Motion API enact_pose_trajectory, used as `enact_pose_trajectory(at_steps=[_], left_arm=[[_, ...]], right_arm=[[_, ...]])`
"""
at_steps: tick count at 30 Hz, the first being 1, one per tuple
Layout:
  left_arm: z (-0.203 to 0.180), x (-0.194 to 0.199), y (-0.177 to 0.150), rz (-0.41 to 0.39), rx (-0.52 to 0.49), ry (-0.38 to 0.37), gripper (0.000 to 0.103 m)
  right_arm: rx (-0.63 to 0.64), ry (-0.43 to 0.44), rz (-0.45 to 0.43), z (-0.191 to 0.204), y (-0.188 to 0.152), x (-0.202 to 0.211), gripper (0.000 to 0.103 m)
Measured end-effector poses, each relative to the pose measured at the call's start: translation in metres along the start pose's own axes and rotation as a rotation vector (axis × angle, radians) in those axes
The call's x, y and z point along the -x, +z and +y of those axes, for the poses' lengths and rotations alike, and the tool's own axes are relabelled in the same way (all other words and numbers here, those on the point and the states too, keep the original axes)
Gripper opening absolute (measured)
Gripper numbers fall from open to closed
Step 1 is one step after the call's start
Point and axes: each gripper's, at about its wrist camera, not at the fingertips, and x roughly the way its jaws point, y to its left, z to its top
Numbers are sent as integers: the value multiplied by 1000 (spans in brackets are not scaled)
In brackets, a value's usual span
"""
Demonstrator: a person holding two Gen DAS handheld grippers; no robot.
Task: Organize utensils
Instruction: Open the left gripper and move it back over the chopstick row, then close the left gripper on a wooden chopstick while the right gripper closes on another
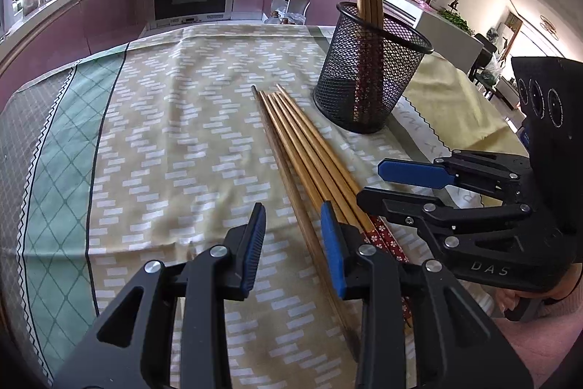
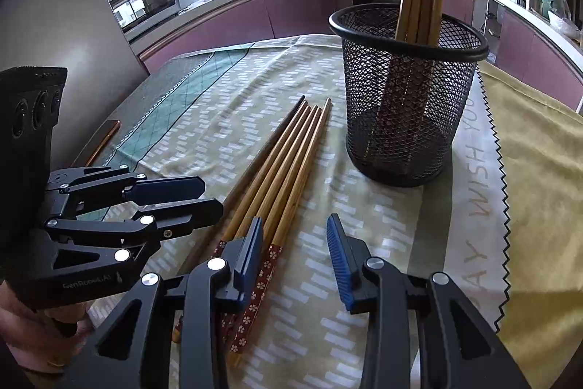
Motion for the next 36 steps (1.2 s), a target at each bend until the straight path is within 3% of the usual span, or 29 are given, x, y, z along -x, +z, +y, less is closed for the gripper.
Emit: enact_pose_trajectory(at_steps=[14,20,36], left_arm=[[3,-12,-1,18,-1,25,26],[2,-13,0,21,-3,32,24],[4,-30,24,41,-36,66,19]], right_arm=[[6,-38,11,-5,1,-2,31],[39,-65,25,2,4,-7,24],[48,-90,21,0,26,-26,22]])
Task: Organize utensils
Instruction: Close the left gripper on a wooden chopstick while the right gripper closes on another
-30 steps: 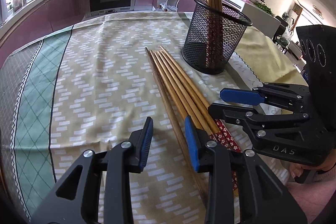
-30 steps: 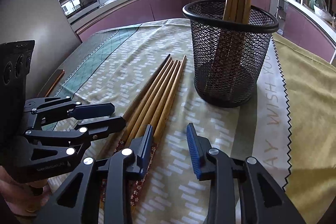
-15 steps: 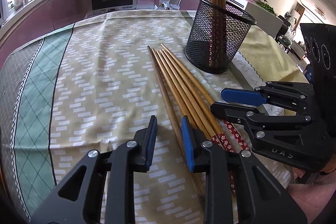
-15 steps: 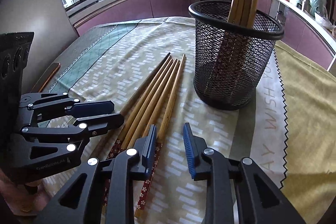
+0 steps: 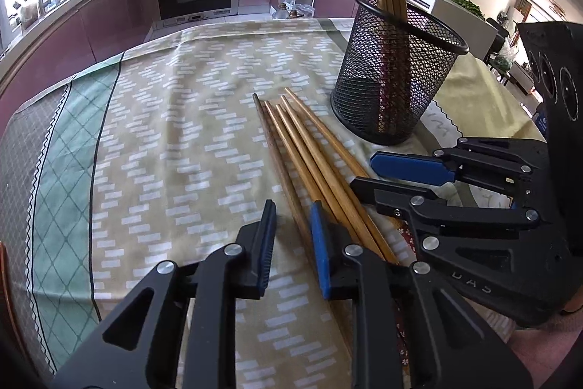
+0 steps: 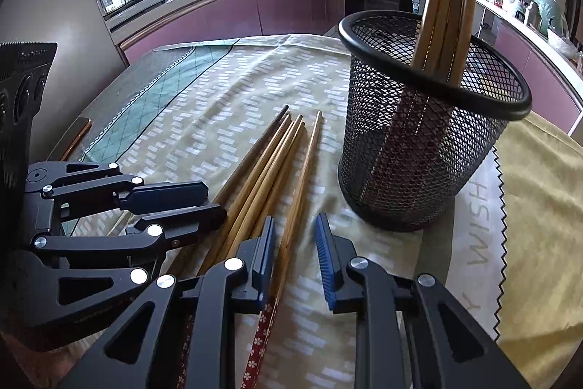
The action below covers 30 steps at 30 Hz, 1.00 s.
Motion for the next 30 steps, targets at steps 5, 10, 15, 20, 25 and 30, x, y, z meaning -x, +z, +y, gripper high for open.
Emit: enact_pose_trajectory(at_steps=[5,10,15,20,25,30], left_arm=[[1,-3,3,3,12,-4,13],[2,-4,3,-1,43,-12,11],[4,-2,2,-4,65,-23,10],[5,7,0,-17,75,-36,9],[6,22,1,-49,75,-50,8],[7,40,3,-79,78,-81,8]], right_arm=[[-16,6,-11,-1,2,-3,14],[-51,32,-15,-7,1,-2,8],[-92,61,-23,-14,-3,2,6],[-100,81,-38,-18,-4,11,6],[-100,100,-57,-19,-6,22,6],[-106,141,-89,-22,-5,40,6]])
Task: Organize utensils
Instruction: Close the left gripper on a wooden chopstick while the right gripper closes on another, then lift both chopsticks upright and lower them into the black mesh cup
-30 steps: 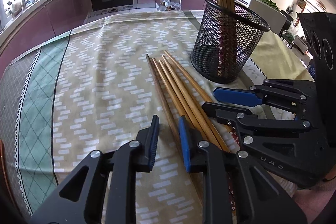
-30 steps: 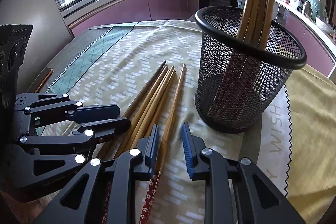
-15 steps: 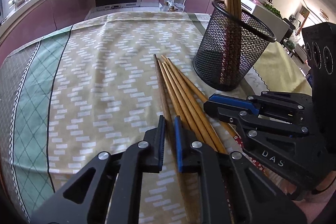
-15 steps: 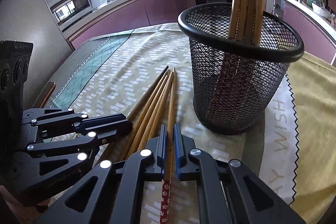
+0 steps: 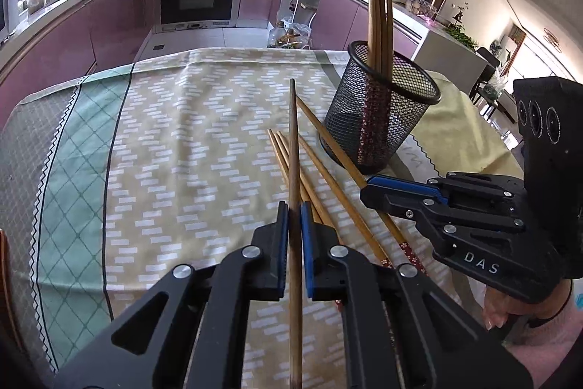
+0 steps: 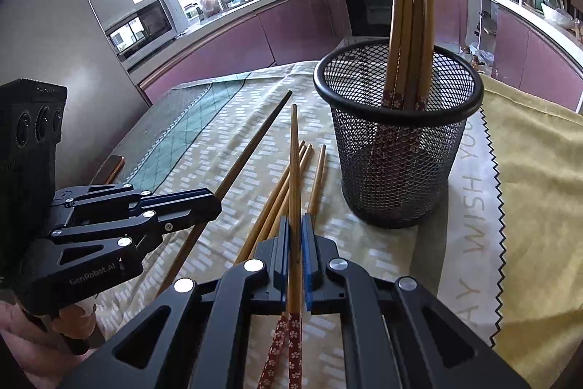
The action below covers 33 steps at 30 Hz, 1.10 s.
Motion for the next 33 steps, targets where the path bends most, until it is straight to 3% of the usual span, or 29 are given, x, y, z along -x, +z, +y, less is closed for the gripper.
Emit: enact_pose_trajectory(at_steps=[16,33], left_arm=[[-21,78,33,-173,-52,-144,8],[-44,113,100,-340,-88,-158,8]], right_arm=[[38,59,-192,3,18,68,6],[76,11,-391,-9,66,121,6]])
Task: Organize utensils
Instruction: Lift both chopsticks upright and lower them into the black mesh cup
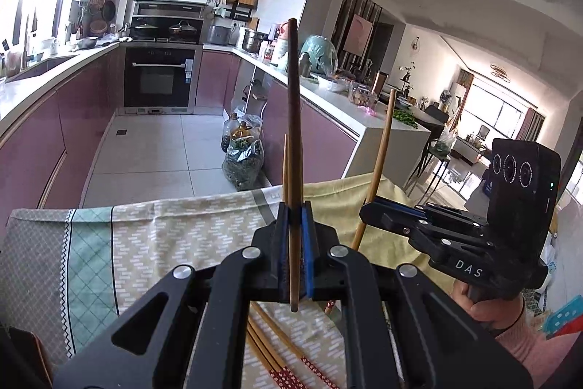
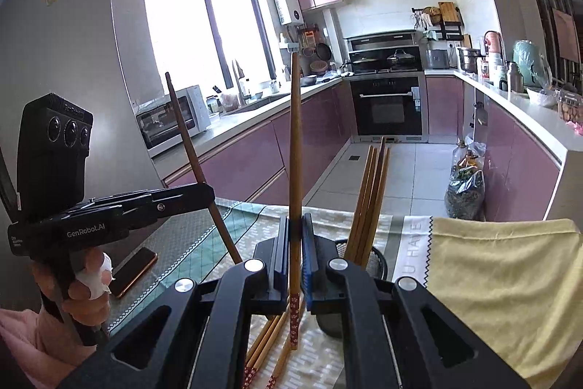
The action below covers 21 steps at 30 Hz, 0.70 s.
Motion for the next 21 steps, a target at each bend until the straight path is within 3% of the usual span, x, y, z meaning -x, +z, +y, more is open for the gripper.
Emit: enact_pose_trajectory(at_steps=[11,21], left_arm=[[-24,-15,35,-62,-63,23,8],[-20,-73,15,100,-100,84,8]], right_arm=[[-5,-58,-69,-18,28,-9,6],[-25,-87,22,-29,14,-44,6]])
